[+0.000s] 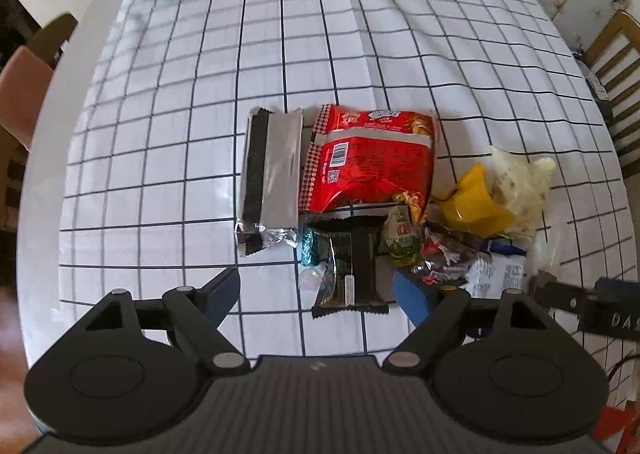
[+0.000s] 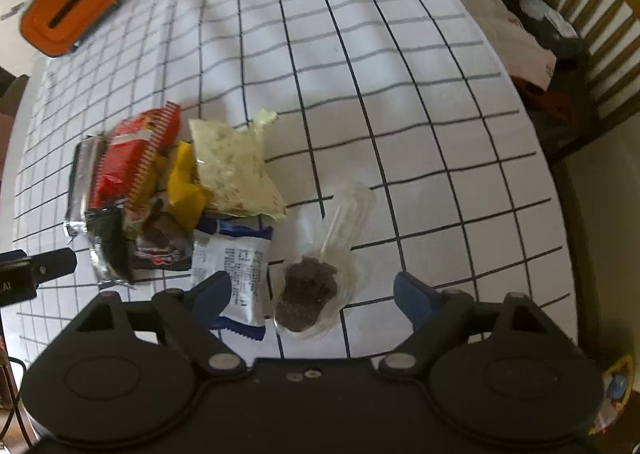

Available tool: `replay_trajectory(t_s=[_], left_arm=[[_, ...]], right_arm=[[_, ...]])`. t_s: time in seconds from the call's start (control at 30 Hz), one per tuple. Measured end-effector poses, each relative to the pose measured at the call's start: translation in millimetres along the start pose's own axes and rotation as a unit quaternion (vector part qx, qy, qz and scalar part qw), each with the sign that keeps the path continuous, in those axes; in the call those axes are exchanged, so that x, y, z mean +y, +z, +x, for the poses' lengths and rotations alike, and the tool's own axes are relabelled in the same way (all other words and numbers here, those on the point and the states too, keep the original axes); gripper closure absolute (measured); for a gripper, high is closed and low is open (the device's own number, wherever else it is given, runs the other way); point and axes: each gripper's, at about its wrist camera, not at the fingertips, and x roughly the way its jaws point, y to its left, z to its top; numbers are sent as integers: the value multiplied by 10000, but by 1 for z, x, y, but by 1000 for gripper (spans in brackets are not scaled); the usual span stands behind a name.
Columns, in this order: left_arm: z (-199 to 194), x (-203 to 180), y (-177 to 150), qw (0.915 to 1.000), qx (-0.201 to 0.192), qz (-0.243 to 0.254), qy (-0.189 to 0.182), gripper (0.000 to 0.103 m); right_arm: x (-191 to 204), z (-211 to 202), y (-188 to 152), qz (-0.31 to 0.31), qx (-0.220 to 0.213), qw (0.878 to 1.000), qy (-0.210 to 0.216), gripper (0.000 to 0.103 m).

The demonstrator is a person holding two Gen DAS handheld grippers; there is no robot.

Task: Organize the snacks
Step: 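Grasp the black snack bar with left gripper while right gripper grasps the clear tube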

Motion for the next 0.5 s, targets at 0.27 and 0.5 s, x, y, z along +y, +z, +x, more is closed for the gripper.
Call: replay_trajectory(t_s=[0.27,0.5], left_arm=[[29,-4,10,9996,193,-147,-129,20],[44,-6,9,9991,288,-201,-247,38]], right_arm=[[2,26,-1,77,290,9994,-199,27],[10,35,-2,27,289,9989,-373,35]])
